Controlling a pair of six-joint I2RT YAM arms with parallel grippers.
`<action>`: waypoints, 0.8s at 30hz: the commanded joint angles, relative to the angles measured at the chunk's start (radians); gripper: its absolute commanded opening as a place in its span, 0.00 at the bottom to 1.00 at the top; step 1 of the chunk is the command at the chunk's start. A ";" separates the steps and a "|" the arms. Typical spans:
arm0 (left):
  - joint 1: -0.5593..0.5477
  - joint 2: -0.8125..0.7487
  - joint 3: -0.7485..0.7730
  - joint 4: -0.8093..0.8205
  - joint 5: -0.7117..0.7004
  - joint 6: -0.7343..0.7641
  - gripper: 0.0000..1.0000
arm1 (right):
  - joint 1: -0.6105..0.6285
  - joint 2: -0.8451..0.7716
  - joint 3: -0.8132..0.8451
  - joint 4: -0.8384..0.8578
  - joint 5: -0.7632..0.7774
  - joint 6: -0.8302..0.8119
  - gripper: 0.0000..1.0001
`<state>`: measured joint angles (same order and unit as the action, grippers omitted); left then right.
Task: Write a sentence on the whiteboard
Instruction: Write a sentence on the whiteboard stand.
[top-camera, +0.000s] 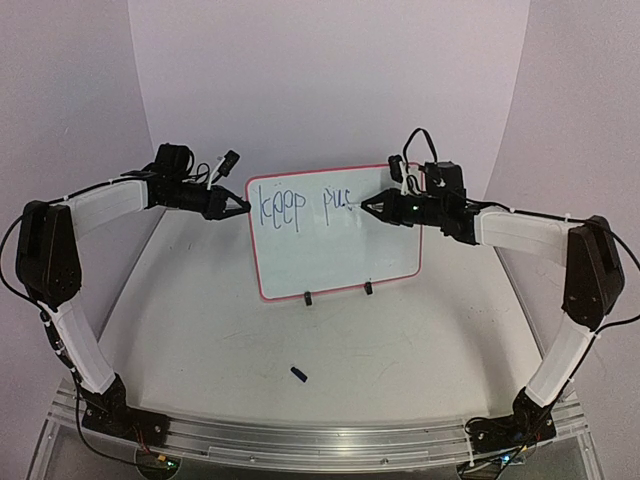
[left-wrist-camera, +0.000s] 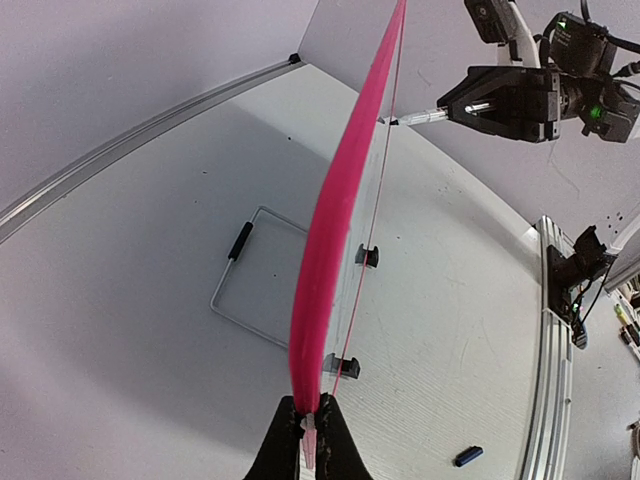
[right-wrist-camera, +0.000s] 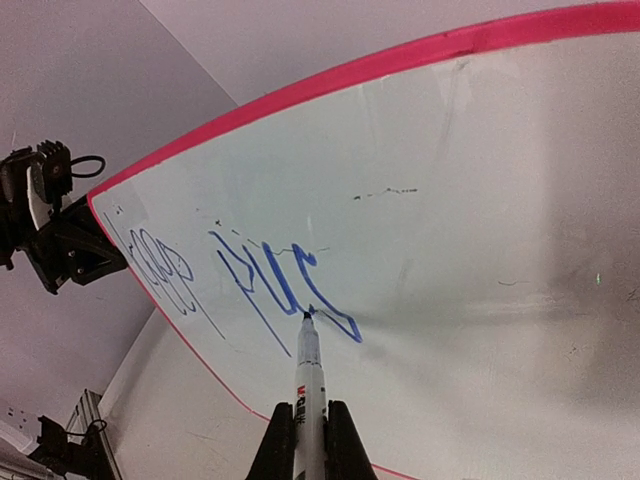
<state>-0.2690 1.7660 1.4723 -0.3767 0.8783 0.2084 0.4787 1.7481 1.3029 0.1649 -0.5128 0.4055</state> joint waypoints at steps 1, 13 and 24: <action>-0.024 -0.016 0.020 -0.068 -0.006 0.014 0.00 | 0.006 -0.062 0.015 0.044 -0.056 0.015 0.00; -0.024 -0.018 0.020 -0.071 -0.009 0.015 0.00 | 0.005 -0.120 0.035 0.018 0.122 -0.026 0.00; -0.024 -0.014 0.022 -0.073 -0.010 0.016 0.00 | 0.000 -0.041 0.093 0.018 0.148 -0.025 0.00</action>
<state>-0.2699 1.7660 1.4723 -0.3771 0.8780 0.2100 0.4786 1.6809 1.3386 0.1674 -0.3865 0.3931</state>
